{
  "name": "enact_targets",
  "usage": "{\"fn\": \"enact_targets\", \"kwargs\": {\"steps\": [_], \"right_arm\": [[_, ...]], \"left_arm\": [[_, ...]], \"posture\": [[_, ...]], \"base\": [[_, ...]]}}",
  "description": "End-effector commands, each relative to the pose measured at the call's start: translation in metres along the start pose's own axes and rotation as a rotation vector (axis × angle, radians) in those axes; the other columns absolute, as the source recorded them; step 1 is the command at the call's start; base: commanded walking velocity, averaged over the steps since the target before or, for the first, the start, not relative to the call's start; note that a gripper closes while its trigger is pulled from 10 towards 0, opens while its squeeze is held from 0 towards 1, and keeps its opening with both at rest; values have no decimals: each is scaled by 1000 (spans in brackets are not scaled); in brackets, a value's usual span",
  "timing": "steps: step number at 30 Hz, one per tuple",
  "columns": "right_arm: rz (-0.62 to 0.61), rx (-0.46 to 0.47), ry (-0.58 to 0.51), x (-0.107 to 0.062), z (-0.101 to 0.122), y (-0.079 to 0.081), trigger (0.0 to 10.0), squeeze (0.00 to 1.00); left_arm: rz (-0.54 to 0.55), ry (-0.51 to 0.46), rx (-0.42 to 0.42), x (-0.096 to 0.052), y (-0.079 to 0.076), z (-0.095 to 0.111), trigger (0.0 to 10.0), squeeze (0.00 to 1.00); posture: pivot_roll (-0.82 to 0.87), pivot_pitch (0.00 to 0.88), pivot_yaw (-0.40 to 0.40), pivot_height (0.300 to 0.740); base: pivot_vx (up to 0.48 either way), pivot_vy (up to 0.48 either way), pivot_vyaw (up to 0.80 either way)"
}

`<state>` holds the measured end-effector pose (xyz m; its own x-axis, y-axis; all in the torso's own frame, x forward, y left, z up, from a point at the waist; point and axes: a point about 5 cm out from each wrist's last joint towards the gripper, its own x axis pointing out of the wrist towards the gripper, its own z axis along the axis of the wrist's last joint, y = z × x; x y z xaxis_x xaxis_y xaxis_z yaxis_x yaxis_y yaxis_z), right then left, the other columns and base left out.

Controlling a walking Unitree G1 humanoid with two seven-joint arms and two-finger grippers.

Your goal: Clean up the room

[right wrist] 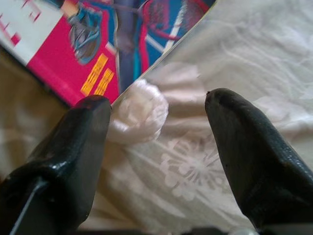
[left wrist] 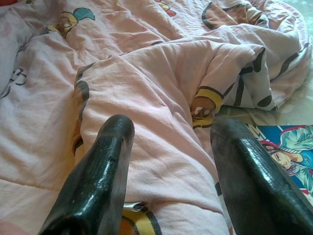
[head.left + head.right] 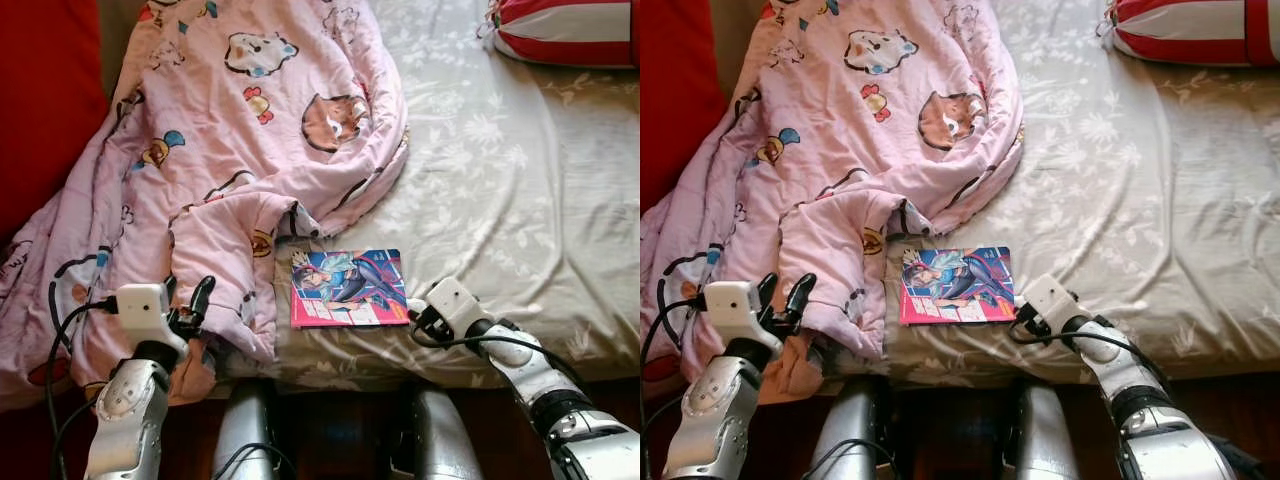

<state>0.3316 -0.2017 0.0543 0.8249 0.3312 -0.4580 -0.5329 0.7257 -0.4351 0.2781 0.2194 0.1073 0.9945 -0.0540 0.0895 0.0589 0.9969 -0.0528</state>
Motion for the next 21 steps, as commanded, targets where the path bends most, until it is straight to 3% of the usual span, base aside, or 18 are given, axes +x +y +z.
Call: {"fn": "enact_targets", "kwargs": {"steps": [1,8,21], "right_arm": [[27,-9,20,-1,-4,3,10000,0],[36,-137,75,-1,-1,-9,10000,0],[53,-151,131,-5,-10,-10,10000,0]], "left_arm": [[13,59,6,-10,7,-11,10000,0],[22,81,26,-17,16,-14,10000,0],[1,91,23,-19,11,-13,10000,0]], "posture": [[129,294,51,610],[136,293,64,610],[163,289,79,610]], "base": [[0,0,0],[0,0,0],[0,0,0]]}}
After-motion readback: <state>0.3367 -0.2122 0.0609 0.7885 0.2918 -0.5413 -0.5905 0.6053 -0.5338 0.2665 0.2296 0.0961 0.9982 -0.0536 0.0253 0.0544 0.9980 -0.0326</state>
